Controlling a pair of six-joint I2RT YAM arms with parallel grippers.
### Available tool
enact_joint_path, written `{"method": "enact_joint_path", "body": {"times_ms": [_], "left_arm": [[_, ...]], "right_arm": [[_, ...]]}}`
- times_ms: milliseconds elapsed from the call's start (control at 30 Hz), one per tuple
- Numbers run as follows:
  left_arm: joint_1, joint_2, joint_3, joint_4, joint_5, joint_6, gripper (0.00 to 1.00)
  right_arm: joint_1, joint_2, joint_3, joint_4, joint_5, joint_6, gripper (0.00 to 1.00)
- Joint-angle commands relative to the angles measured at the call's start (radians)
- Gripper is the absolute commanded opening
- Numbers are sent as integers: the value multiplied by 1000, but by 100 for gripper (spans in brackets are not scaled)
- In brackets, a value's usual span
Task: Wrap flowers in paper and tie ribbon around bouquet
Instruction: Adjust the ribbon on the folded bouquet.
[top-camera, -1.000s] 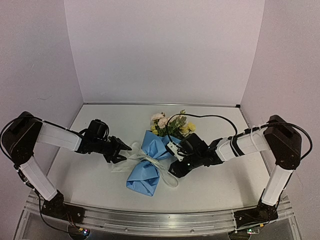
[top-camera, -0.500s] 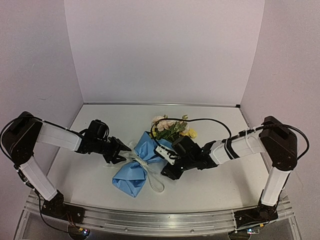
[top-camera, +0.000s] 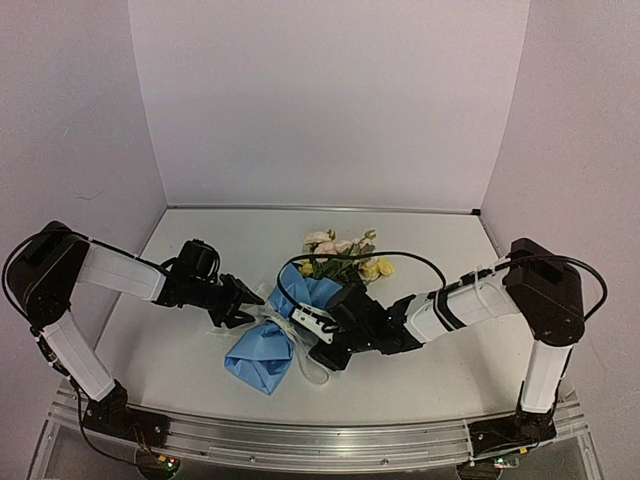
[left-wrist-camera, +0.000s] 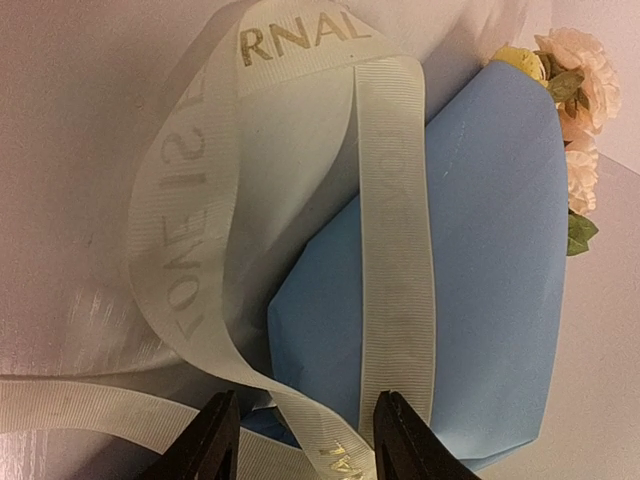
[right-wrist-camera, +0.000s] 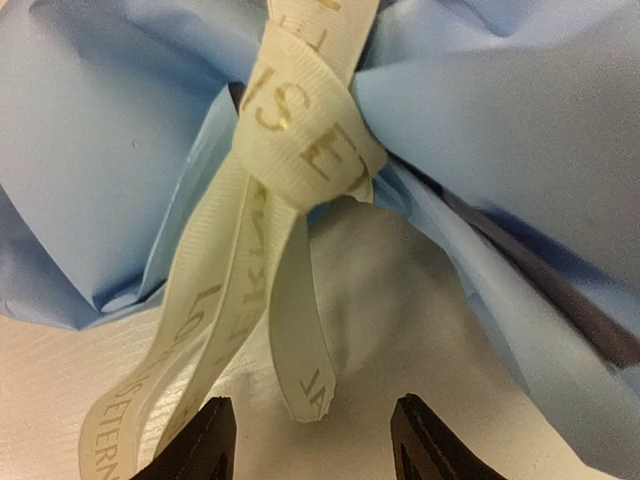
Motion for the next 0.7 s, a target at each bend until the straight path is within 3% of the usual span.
{"method": "enact_joint_path", "body": {"times_ms": [0,233,433,667], "left_arm": [[-4,6,32,31,20,15,47],[-4,6,28,41,32,14,47],[-3,-15,18,28,15,12,47],[-1,-68,-14,4,-58,-9,48]], "right_arm": [[10,30,66,27,46,-17,55],[22,88,128,27,101,6,46],[23,78,150,-38,109,50,2],[23,39,165,-223,210,144,0]]}}
